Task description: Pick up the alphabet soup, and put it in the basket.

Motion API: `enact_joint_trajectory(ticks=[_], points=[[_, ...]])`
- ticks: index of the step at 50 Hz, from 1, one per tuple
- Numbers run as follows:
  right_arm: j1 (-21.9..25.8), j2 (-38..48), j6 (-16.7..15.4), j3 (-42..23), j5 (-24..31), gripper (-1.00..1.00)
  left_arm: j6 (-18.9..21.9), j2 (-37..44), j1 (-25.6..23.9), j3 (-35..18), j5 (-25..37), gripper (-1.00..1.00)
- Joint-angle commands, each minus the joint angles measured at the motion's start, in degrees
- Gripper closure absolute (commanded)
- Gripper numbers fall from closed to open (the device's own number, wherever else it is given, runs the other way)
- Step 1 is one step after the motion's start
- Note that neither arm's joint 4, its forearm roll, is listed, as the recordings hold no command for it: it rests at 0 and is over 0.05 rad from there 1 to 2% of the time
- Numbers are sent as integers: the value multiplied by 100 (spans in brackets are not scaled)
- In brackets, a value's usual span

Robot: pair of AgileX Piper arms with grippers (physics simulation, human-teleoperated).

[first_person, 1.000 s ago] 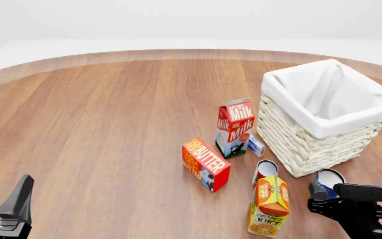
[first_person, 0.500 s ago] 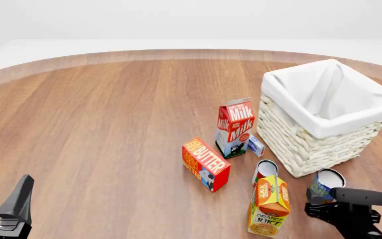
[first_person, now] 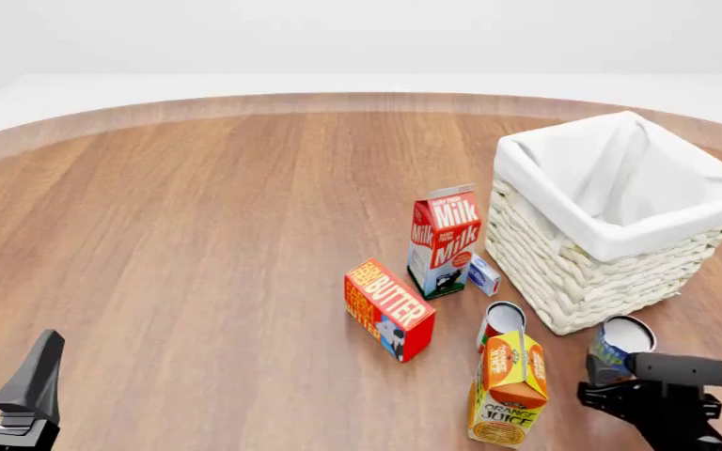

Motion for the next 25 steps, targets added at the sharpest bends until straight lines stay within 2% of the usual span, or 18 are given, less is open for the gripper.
enact_joint_trajectory(ticks=[1, 5, 9, 25], points=[[-17, -570, 87, 0, 427, 100, 0, 0, 0, 0, 0, -100], [-14, -822, 73, 0, 645, 100, 0, 0, 0, 0, 0, -100], [-11, -1392, 63, 0, 1146, 100, 0, 0, 0, 0, 0, -100], [11, -2600, 2, -1, 2205, 100, 0, 0, 0, 0, 0, -100]])
